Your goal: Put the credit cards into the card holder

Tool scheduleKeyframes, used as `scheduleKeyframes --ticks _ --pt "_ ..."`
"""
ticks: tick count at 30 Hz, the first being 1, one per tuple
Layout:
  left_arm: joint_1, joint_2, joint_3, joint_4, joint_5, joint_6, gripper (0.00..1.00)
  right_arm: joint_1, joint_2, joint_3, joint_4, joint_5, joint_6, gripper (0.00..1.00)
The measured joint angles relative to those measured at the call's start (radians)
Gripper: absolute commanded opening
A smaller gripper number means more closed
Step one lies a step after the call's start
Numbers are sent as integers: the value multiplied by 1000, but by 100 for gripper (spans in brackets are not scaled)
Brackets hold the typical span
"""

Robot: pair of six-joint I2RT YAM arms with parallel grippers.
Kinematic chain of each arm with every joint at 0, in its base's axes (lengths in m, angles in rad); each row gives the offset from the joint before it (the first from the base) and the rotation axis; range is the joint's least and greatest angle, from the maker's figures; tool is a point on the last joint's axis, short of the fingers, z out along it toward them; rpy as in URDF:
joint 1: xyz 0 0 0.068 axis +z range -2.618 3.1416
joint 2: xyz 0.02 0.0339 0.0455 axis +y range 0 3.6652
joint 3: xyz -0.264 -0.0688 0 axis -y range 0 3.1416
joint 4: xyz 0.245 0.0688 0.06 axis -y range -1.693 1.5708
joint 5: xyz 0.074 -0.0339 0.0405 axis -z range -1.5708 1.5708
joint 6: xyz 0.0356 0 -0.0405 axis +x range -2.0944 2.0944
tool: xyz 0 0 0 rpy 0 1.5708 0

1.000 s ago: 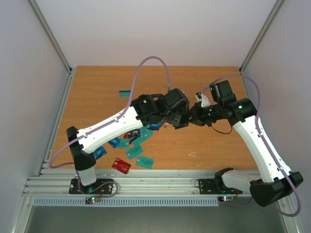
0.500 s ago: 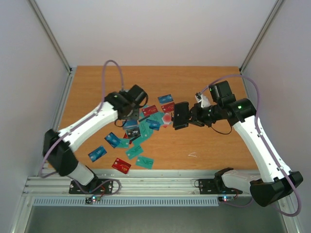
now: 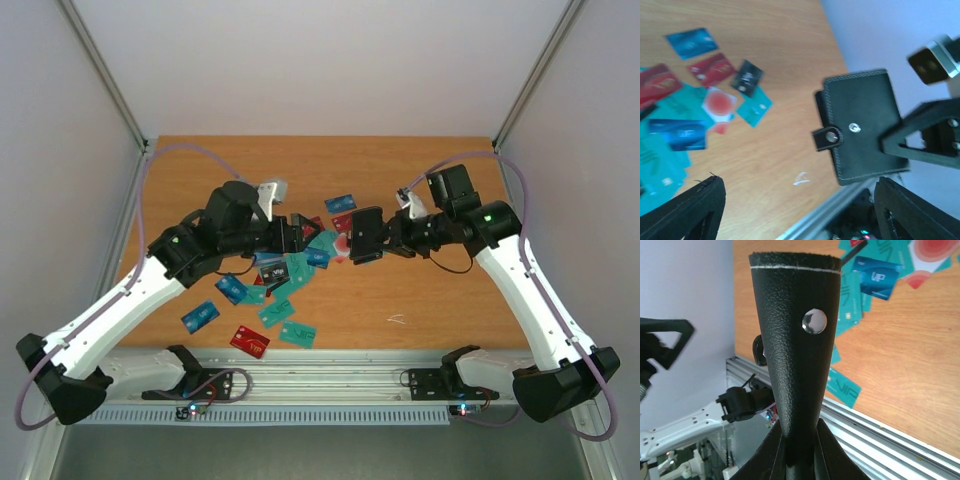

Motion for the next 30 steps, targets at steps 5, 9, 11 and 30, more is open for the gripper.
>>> scheduleKeyframes --ticks 5,9,11,30 --pt "-2 0 -94 187 165 -73 90 0 0 -3 71 -81 5 1" --pt "-32 19 -111 267 187 -126 94 0 0 -3 113 -143 9 1" --pt "-59 41 -96 278 186 -135 96 0 0 -3 124 -164 10 1" --pt "-127 123 20 108 -93 -129 50 0 -4 19 127 -210 4 1"
